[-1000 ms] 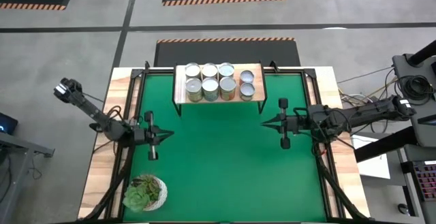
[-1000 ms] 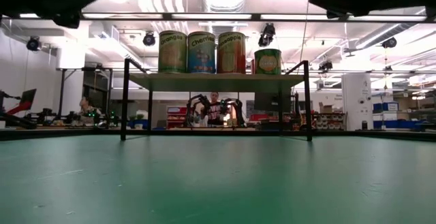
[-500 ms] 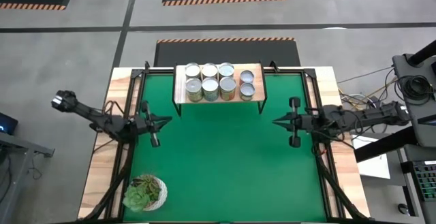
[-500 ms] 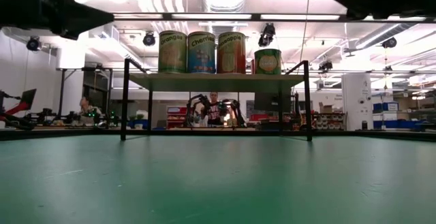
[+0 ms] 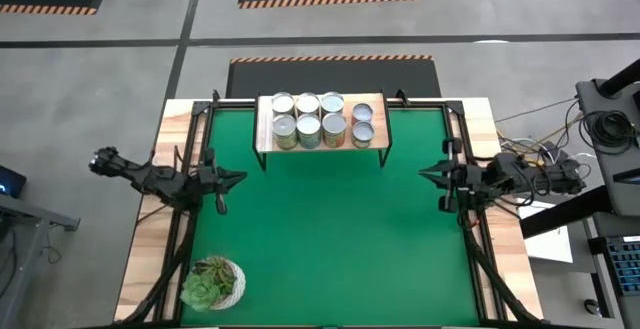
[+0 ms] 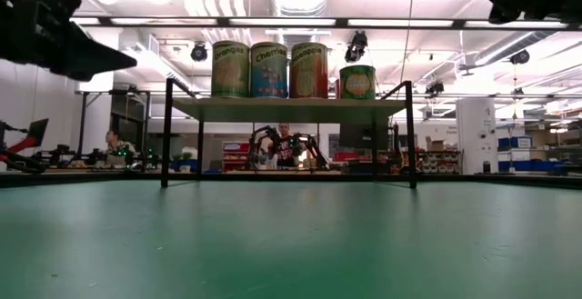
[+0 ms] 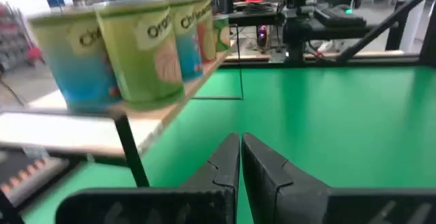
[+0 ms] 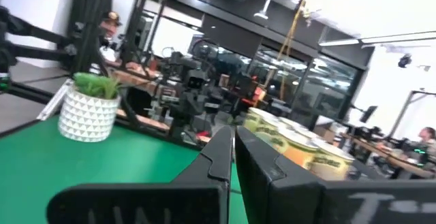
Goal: Pick and place cans onto a shelf
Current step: Return to Home Position
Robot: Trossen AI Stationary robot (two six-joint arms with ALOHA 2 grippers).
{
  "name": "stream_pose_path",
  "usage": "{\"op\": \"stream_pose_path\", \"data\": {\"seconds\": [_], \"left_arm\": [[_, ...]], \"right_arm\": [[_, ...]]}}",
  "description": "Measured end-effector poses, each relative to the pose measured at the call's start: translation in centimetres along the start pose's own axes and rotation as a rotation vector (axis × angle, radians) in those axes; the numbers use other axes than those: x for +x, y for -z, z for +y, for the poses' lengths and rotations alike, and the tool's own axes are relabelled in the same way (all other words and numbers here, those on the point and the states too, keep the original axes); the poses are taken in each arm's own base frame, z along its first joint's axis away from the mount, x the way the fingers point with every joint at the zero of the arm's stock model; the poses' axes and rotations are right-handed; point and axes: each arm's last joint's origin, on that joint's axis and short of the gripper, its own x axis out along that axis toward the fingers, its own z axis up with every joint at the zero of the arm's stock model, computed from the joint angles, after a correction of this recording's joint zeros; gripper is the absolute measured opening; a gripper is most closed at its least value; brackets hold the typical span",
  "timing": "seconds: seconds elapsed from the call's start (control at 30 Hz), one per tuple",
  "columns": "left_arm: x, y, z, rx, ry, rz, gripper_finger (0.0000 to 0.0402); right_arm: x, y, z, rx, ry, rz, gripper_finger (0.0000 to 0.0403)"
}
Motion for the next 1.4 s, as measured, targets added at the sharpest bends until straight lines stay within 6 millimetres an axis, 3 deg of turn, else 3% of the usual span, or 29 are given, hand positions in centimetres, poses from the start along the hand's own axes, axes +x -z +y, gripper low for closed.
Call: {"op": "stream_pose_path", "data": {"seconds": [0.3,0.6,0.93,1.4], "left_arm": [[0.0,0.5,-0.4,-0.058,0.110,0.014,0.0000],[0.3,0.3,-0.8,-0.071,0.182,-0.075,0.0000],[0.3,0.3,-0.6,-0.119,0.124,-0.074,0.0000],[0.3,0.3,-0.6,-0.119,0.122,-0.074,0.0000]], "right_arm": [[-0.7,0.9,0.2,-0.015,0.022,0.032,0.0009],[-0.3,4.4,1.5,-0.018,0.086,0.054,0.0009],[-0.4,4.7,1.1,-0.084,0.230,0.133,0.0009],[-0.2,4.9,1.2,-0.066,0.227,0.153,0.0009]]}}
